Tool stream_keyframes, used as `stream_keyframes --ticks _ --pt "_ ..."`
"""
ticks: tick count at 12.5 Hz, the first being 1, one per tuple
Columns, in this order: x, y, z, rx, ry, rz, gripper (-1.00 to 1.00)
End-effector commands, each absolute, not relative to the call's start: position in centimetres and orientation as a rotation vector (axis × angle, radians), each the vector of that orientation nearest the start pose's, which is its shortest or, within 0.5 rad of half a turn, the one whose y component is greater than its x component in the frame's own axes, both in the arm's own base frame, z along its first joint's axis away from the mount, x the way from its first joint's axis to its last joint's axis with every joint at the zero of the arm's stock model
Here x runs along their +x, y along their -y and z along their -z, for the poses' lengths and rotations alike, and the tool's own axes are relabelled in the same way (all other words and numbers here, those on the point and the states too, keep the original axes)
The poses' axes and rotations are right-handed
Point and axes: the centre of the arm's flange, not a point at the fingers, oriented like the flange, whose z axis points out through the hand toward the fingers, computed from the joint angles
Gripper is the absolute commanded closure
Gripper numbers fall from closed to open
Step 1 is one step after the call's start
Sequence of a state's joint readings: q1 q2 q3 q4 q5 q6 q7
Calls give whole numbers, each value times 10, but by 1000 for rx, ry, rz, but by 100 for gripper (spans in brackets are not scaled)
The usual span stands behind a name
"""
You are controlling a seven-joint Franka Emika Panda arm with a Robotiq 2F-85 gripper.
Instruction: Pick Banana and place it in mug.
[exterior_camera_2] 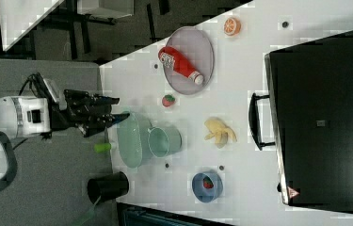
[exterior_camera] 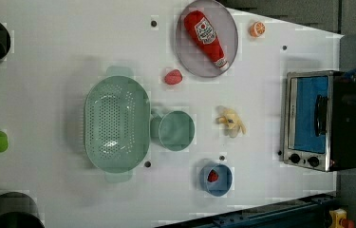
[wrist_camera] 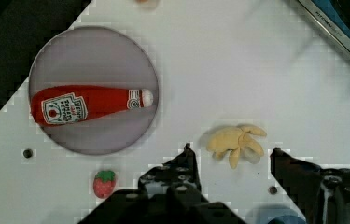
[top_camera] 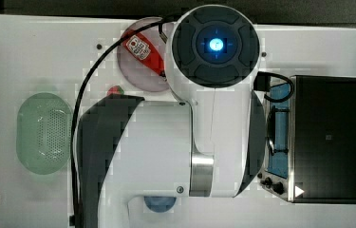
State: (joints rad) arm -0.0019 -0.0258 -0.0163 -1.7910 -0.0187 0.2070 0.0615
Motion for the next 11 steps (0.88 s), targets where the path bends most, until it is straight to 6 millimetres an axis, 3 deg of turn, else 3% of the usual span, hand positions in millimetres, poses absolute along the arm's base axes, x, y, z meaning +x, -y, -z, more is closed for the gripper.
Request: stream_keyframes --ticks 1,3,6,8,11 --pt "422 26 -599 -2857 -1350 -60 -60" --pt "423 26 -594 -2861 -1352 -76 -99" --pt "434 25 -557 -2873 -1349 -105 -100" --pt "448 24 -515 -2897 -1291 -92 -100" --pt "465 22 -439 -2985 -1066 -86 -100"
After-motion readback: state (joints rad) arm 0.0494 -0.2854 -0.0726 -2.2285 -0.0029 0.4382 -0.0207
